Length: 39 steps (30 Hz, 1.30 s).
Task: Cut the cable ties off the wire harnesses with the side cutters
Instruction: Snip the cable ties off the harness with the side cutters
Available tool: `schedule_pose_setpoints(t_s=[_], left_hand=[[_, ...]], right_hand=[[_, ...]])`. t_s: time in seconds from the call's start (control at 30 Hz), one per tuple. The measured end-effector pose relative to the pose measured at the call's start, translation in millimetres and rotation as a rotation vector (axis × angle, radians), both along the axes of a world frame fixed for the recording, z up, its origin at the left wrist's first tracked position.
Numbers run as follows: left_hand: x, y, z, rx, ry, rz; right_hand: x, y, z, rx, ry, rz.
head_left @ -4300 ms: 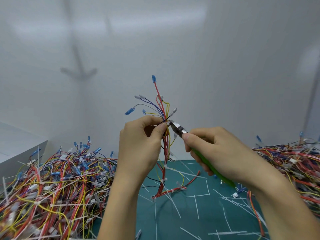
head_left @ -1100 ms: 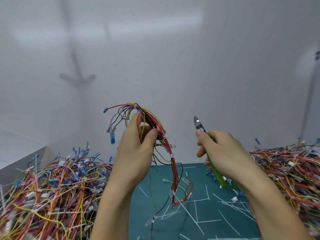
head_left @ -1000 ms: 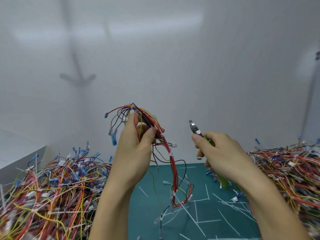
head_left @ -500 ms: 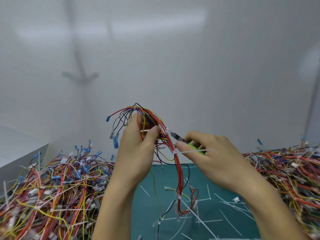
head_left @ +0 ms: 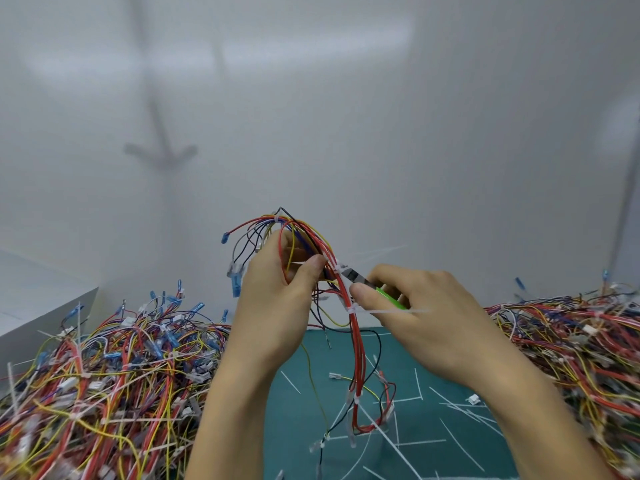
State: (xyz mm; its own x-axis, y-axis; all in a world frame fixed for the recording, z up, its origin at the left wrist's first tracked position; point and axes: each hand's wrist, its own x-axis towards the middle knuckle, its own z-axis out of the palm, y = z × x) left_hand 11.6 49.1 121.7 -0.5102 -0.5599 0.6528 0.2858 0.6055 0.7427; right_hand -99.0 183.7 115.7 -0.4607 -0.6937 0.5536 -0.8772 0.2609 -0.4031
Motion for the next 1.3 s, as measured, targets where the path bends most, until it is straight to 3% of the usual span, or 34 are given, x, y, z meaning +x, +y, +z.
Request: schedule_pose_setpoints(t_s=[0.47,1.3], left_hand=[[1.1,-2.0,-1.3,0.035,0.008,-0.060],[-1.1,-0.5,-1.1,-0.154,0.008,-0.037]], right_hand=[[1.1,0.8,-0.3,0.017,0.009,0.029],[-4.7,4.7,0.4,0.001,-0.051,0.082]])
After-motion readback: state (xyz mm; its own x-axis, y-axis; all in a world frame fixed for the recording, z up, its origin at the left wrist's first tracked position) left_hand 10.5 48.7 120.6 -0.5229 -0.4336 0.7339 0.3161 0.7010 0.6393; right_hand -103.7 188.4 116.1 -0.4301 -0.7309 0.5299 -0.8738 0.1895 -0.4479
